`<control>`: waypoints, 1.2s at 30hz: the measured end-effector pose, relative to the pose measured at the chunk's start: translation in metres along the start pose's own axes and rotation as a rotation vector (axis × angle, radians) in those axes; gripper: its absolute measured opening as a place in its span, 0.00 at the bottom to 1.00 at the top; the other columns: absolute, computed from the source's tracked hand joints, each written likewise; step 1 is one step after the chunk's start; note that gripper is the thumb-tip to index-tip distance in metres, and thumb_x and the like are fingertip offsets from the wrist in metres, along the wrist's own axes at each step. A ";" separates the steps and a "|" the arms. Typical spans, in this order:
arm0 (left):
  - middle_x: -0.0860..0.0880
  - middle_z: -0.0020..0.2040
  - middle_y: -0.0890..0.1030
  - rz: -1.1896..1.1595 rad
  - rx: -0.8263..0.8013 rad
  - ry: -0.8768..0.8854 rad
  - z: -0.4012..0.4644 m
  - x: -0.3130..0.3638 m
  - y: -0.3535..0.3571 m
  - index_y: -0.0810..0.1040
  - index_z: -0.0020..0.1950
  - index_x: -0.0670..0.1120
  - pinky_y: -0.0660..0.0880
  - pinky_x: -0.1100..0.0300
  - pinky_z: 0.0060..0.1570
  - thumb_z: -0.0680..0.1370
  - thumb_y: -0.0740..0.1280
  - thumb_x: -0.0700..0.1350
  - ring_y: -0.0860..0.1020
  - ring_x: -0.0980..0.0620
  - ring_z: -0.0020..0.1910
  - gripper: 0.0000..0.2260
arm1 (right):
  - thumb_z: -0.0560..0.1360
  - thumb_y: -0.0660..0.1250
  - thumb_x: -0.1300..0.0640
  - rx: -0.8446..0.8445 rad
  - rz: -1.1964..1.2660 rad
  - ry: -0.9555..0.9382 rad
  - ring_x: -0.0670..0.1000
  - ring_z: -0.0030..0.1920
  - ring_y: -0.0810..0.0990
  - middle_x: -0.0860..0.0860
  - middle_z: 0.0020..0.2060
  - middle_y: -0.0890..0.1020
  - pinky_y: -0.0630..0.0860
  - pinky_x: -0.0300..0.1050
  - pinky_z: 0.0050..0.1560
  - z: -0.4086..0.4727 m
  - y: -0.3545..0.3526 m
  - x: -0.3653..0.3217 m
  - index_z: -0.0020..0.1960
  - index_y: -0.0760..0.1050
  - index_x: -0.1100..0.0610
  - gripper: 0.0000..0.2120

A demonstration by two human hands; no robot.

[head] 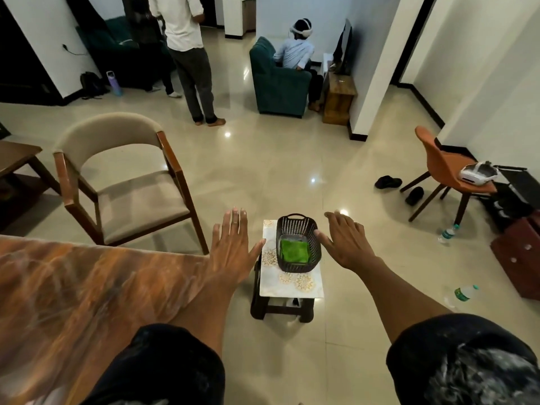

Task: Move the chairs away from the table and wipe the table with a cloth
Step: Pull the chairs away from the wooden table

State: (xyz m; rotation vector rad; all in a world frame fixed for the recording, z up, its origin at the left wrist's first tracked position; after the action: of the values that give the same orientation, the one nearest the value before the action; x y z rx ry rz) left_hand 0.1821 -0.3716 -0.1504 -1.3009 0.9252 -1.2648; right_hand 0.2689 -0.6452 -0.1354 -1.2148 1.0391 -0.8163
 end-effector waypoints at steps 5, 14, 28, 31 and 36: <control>0.44 0.87 0.44 0.024 -0.031 0.037 0.008 0.051 0.012 0.40 0.86 0.45 0.42 0.46 0.83 0.76 0.32 0.70 0.43 0.45 0.86 0.44 | 0.86 0.51 0.36 -0.008 0.009 0.024 0.60 0.81 0.62 0.59 0.81 0.65 0.62 0.60 0.77 -0.008 -0.003 0.050 0.81 0.60 0.55 0.32; 0.45 0.87 0.43 0.042 -0.104 0.096 0.006 0.160 0.049 0.40 0.87 0.45 0.42 0.45 0.83 0.84 0.46 0.68 0.42 0.47 0.86 0.40 | 0.86 0.52 0.37 -0.045 0.018 0.055 0.61 0.81 0.63 0.62 0.81 0.64 0.62 0.60 0.77 -0.038 0.003 0.142 0.81 0.60 0.56 0.31; 0.40 0.85 0.59 0.103 -0.084 0.191 0.075 0.209 0.103 0.55 0.86 0.41 0.56 0.42 0.81 0.85 0.51 0.67 0.57 0.42 0.85 0.39 | 0.86 0.52 0.37 -0.084 0.088 0.152 0.60 0.81 0.63 0.61 0.80 0.66 0.63 0.59 0.77 -0.017 0.034 0.215 0.80 0.62 0.56 0.30; 0.42 0.86 0.58 0.053 -0.107 0.154 0.115 0.231 0.113 0.54 0.86 0.42 0.53 0.43 0.82 0.83 0.45 0.69 0.56 0.42 0.85 0.40 | 0.86 0.52 0.37 -0.083 0.072 0.163 0.60 0.81 0.63 0.60 0.80 0.66 0.63 0.59 0.77 0.012 0.030 0.224 0.80 0.61 0.56 0.30; 0.45 0.87 0.47 -0.034 -0.150 0.186 0.164 0.267 0.128 0.44 0.87 0.45 0.46 0.46 0.84 0.85 0.50 0.67 0.44 0.46 0.86 0.39 | 0.87 0.53 0.38 -0.036 0.106 0.156 0.60 0.79 0.66 0.59 0.78 0.68 0.65 0.59 0.76 0.064 0.020 0.224 0.79 0.62 0.55 0.29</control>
State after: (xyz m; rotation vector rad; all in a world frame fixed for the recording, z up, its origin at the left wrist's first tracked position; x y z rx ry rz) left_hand 0.3986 -0.6249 -0.2124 -1.3351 1.1523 -1.3817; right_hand 0.4039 -0.8270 -0.1950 -1.1294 1.2393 -0.8221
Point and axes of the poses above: each hand's wrist, its own z-axis towards the middle knuckle, its own y-axis out of the palm, x = y × z, the point moved 5 cm from there along z, towards the middle knuckle
